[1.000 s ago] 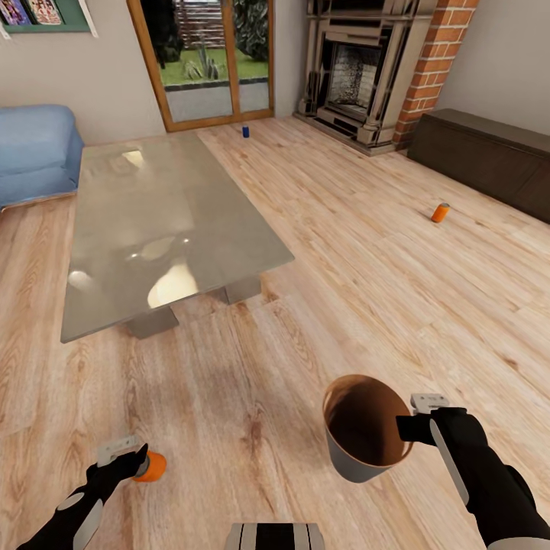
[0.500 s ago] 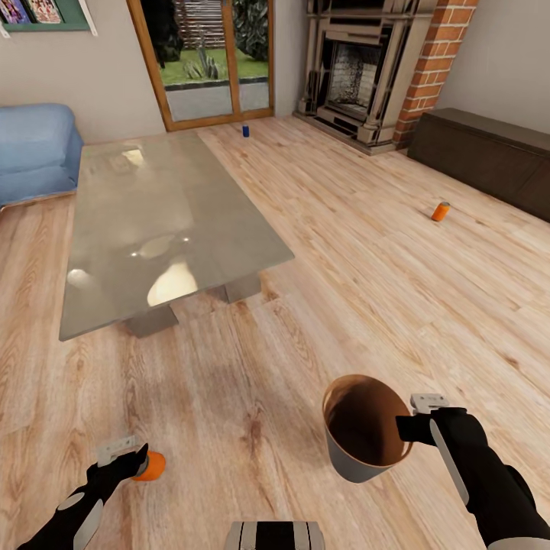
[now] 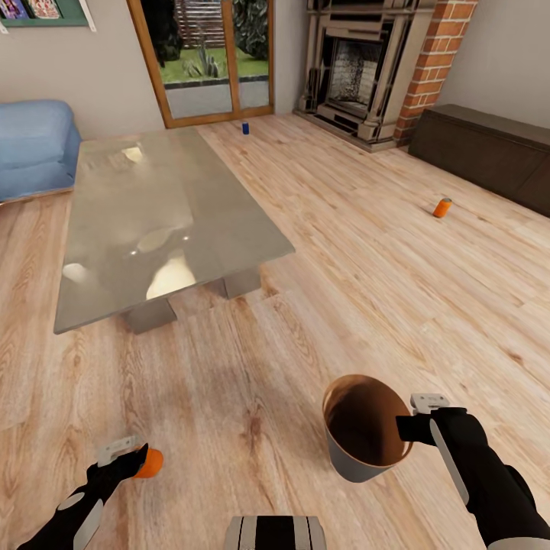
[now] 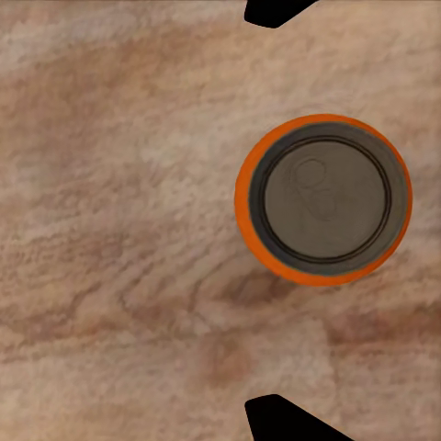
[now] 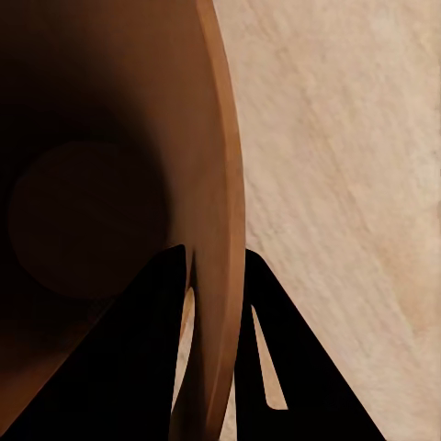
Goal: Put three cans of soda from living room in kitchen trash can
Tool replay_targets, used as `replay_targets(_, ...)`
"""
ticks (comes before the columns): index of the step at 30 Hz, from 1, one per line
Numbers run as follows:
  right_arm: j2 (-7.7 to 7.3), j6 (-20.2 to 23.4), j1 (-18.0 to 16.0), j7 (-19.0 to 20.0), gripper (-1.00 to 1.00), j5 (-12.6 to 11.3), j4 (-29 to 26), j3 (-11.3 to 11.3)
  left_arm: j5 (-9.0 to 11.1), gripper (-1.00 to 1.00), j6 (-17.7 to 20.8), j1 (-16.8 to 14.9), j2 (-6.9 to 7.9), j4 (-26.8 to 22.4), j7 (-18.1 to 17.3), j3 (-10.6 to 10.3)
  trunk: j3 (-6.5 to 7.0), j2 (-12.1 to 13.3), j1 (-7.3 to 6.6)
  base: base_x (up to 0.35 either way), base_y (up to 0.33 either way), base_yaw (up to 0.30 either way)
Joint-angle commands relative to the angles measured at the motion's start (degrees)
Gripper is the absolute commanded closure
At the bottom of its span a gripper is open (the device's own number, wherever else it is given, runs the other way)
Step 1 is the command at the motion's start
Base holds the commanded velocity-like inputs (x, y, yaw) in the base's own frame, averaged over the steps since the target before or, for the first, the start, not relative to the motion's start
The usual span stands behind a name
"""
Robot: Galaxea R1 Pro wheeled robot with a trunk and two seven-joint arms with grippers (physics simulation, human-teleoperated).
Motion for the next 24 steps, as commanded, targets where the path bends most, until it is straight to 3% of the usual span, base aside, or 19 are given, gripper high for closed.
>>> replay_targets(1,0.00,0.02,-0.01,0.23,1.00,-0.91,-0.01,0.01,0.00,-1.00,0.00,0.00,0.00,0.00,0.00,0.00,0.00,0.00,0.00,0.000,0.000,0.000)
replay_targets(9,0.00,0.02,-0.01,0.23,1.00,-0.92,0.00,0.01,0.00,-1.00,0.00,0.00,-0.08,0.00,0.00,-0.07,0.00,0.00,0.00,0.000,0.000,0.000)
replay_targets(17,0.00,0.02,-0.01,0.23,1.00,-0.92,0.00,0.01,0.00,-1.00,0.00,0.00,-0.12,0.00,0.00,-0.08,-1.43,-3.21,1.75,0.000,0.000,0.000)
replay_targets(24,0.00,0.02,-0.01,0.23,1.00,-0.91,-0.01,0.01,0.00,-1.00,0.00,0.00,-0.17,0.00,0.00,-0.08,-1.43,-3.21,1.75,0.000,0.000,0.000)
